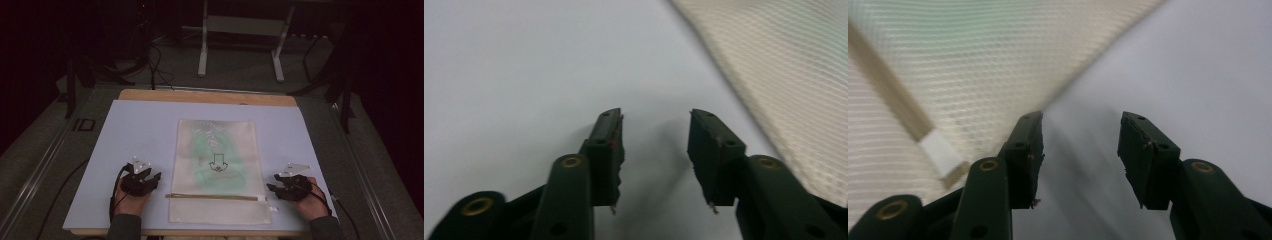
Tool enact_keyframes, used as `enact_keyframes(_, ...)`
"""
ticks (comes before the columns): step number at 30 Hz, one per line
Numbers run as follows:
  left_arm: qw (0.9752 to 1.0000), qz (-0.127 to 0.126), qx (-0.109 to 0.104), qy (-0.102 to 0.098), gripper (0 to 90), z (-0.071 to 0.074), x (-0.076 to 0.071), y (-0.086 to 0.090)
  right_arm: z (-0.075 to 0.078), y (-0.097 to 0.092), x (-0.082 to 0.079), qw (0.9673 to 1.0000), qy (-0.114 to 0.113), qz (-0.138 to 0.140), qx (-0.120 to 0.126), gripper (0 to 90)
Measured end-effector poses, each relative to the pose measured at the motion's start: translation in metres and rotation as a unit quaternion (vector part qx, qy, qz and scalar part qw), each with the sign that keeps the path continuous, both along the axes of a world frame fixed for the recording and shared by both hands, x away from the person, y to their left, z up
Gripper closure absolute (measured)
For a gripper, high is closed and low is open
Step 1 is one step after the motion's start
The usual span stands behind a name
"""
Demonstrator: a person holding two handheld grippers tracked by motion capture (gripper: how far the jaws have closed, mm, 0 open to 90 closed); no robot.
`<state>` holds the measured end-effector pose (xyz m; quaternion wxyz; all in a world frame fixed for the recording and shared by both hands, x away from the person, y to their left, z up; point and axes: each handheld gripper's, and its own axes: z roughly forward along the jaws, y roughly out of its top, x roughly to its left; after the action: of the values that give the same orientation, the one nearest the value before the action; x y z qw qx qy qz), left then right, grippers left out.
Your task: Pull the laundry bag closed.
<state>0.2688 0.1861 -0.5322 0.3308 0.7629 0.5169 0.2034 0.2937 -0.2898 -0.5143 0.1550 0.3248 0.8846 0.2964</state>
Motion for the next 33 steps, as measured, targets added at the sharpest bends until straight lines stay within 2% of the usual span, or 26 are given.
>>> enact_keyframes(3,1.0,-0.003,0.0,-0.004,58.7,0.001,0.0,0.0,0.002,0.004,0.0,0.9999,0.006,0.01,-0.007,55.1)
enact_keyframes(4,1.0,-0.003,-0.004,-0.005,58.3,0.003,0.0,0.003,0.003,0.011,-0.001,0.9994,0.01,0.031,-0.012,53.5)
enact_keyframes(8,1.0,0.0,-0.008,-0.004,58.3,0.003,0.002,0.008,0.007,0.02,-0.003,0.9981,0.019,0.058,-0.004,50.2)
enact_keyframes(15,0.9999,-0.003,-0.014,0.0,58.8,0.003,0.004,0.01,0.01,0.035,-0.003,0.9958,0.023,0.088,-0.012,50.9)
enact_keyframes(16,0.9999,-0.011,-0.013,0.002,58.8,0.002,0.005,0.009,0.011,0.037,-0.003,0.9955,0.024,0.09,-0.012,51.3)
enact_keyframes(20,0.9997,-0.018,-0.014,-0.001,59.9,0.003,0.005,0.007,0.016,0.052,-0.003,0.9916,0.027,0.124,-0.026,55.9)
enact_keyframes(26,0.9995,-0.027,-0.016,-0.005,60.3,0.002,0.005,0.006,0.017,0.067,-0.002,0.988,0.029,0.147,-0.037,56.5)
enact_keyframes(33,0.9992,-0.036,-0.012,-0.011,60.0,0.003,0.004,0.003,0.02,0.086,0.001,0.984,0.032,0.171,-0.038,56.4)
